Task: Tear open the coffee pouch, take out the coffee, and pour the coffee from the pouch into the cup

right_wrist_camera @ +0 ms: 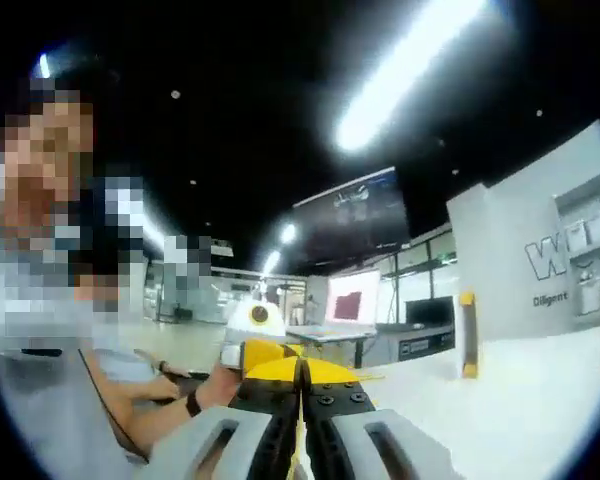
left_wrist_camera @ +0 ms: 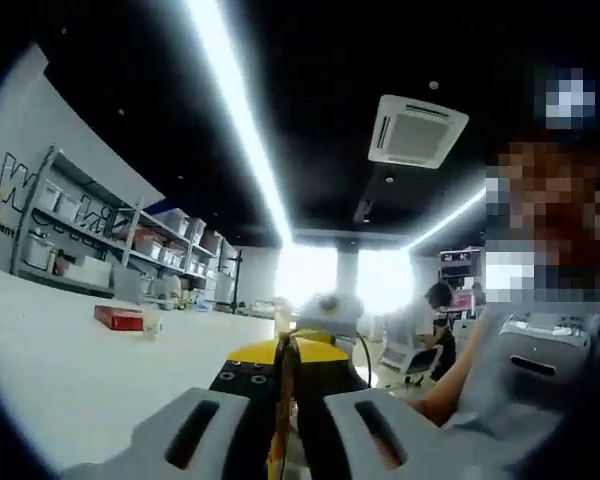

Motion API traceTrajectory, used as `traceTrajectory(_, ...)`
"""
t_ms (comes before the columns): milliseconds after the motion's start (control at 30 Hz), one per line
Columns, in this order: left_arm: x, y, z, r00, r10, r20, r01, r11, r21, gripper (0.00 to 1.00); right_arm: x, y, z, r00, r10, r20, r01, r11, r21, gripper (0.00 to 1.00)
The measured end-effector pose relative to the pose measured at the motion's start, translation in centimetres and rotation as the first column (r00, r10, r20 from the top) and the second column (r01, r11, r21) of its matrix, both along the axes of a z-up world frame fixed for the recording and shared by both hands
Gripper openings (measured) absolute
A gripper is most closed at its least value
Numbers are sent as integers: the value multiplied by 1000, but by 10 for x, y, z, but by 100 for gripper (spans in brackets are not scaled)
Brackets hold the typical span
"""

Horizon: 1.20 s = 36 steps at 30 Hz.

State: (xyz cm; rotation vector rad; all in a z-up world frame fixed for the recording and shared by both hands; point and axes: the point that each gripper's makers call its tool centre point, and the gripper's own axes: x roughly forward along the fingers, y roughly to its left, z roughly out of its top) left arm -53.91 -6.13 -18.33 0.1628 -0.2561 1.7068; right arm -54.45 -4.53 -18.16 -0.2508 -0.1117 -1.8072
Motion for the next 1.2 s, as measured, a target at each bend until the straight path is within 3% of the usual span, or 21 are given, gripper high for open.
traceTrajectory(467,11,1,-2,999,-35,-25,35,999,-14,5,19,-4,1,998,49,-36,-48,998,36,1)
traceTrajectory(1200,21,4,-4,995,-75,-64,73,996,-42,5,27,-3,-4,991,131,18,-132,990,55,1)
